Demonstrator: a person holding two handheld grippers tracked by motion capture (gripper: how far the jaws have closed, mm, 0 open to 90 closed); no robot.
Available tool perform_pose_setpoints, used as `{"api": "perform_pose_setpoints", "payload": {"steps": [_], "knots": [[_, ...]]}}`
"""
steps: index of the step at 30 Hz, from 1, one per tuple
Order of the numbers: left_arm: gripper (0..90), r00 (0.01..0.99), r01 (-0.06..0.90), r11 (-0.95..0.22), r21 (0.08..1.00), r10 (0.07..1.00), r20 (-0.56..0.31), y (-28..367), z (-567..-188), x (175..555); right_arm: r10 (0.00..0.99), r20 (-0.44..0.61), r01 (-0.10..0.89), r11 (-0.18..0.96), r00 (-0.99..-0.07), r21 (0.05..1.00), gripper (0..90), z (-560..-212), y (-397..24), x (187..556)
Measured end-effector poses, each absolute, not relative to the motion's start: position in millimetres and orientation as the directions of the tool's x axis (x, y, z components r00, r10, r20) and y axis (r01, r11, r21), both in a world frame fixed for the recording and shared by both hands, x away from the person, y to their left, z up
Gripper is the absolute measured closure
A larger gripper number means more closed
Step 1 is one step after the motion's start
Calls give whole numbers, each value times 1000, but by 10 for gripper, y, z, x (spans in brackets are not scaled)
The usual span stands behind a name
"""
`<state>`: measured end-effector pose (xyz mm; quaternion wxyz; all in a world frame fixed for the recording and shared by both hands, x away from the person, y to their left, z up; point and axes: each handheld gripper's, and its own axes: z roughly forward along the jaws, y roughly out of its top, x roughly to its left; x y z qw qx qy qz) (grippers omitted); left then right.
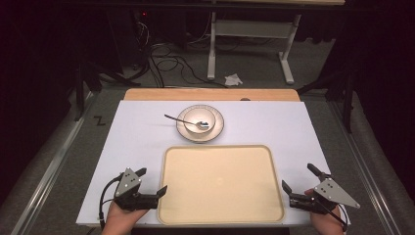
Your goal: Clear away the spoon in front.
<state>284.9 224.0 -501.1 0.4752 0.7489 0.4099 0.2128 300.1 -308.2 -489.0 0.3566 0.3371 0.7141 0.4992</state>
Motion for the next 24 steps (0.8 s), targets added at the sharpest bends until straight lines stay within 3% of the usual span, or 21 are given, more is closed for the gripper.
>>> {"api": "perform_pose_setpoints", "payload": {"steps": [24], "knots": [[70,554,415,-182,891,828,-89,2311,-4996,2834,851,-165,152,274,-499,950,5,-4912,-3153,2986]]}}
